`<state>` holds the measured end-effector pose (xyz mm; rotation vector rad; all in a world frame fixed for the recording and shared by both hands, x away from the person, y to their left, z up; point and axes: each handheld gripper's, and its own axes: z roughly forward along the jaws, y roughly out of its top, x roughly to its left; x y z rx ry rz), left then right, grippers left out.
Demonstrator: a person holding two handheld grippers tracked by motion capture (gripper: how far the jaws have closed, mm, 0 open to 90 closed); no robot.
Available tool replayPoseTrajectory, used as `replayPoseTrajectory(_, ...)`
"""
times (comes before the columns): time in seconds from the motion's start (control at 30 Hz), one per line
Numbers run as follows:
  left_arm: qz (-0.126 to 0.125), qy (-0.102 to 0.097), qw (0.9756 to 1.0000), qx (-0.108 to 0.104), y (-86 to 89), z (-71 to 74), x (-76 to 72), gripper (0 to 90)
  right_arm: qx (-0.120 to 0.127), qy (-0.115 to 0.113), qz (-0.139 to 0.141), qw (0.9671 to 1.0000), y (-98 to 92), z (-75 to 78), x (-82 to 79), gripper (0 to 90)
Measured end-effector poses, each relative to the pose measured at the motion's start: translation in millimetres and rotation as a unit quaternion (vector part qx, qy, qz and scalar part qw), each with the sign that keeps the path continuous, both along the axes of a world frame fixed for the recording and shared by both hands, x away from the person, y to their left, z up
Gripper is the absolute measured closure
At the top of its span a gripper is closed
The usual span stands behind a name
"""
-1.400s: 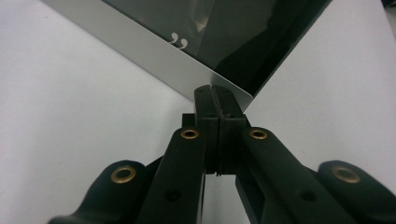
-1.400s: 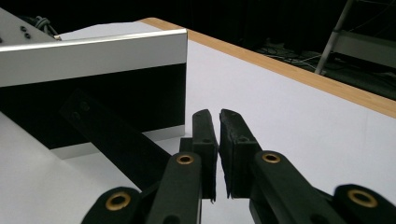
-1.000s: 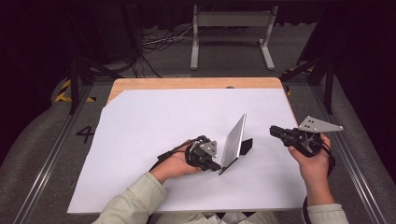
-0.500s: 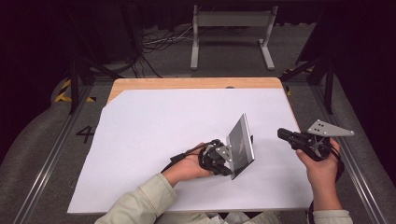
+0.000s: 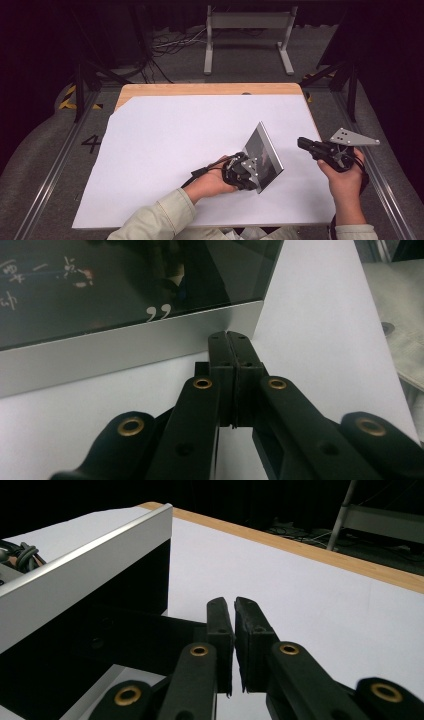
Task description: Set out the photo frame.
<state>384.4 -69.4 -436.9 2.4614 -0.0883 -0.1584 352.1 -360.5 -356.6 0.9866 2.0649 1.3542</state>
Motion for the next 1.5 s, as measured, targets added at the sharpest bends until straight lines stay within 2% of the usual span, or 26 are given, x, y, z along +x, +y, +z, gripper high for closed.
replayPoseTrajectory(0.3,0.010,-0.002,1.0000,-0.002,-10.3,-0.2,-1.9,89.9,0.003,-0.005,-0.007,1.0000,-4.9,2.0,-3.5,85.3)
replayPoseTrajectory(0.33,0.011,-0.011,0.9999,-0.002,-13.2,0.1,-2.5,89.8,0.003,-0.004,-0.009,0.9999,-6.2,2.0,-4.8,85.2)
replayPoseTrajectory(0.37,0.011,-0.011,0.9999,-0.002,-13.2,0.1,-2.5,89.8,0.003,-0.004,-0.009,0.9999,-6.2,2.0,-4.8,85.2)
replayPoseTrajectory(0.4,0.011,-0.027,0.9996,0.000,-15.8,0.9,-4.3,89.7,0.005,-0.003,-0.013,0.9999,-8.5,1.9,-6.9,85.2)
replayPoseTrajectory(0.5,0.014,-0.035,0.9993,0.000,-18.3,1.2,-5.2,89.5,0.005,-0.005,-0.015,0.9999,-11.0,1.9,-8.4,85.0)
replayPoseTrajectory(0.6,0.028,-0.037,0.9989,-0.006,-20.3,0.4,-4.1,88.9,0.007,-0.003,-0.020,0.9998,-13.3,2.1,-10.8,84.9)
replayPoseTrajectory(0.7,0.043,-0.053,0.9976,-0.011,-20.9,0.0,-3.5,87.2,0.009,0.000,-0.022,0.9997,-14.5,2.4,-12.0,85.2)
replayPoseTrajectory(1.0,0.039,-0.044,0.9981,-0.017,-16.2,1.6,-5.0,82.3,0.010,0.004,-0.016,0.9998,-12.4,3.2,-9.4,86.3)
replayPoseTrajectory(1.17,0.051,-0.022,0.9982,-0.024,-4.3,6.3,-0.1,78.9,0.012,0.009,-0.016,0.9998,-13.7,5.2,-7.7,87.1)
replayPoseTrajectory(1.37,0.060,-0.018,0.9976,-0.030,10.3,9.5,3.0,75.5,0.012,0.010,-0.008,0.9999,-12.5,8.1,-4.4,88.1)
replayPoseTrajectory(1.5,0.072,-0.013,0.9968,-0.033,26.2,12.9,5.1,72.0,0.012,0.015,-0.002,0.9998,-11.0,8.3,-1.7,87.7)
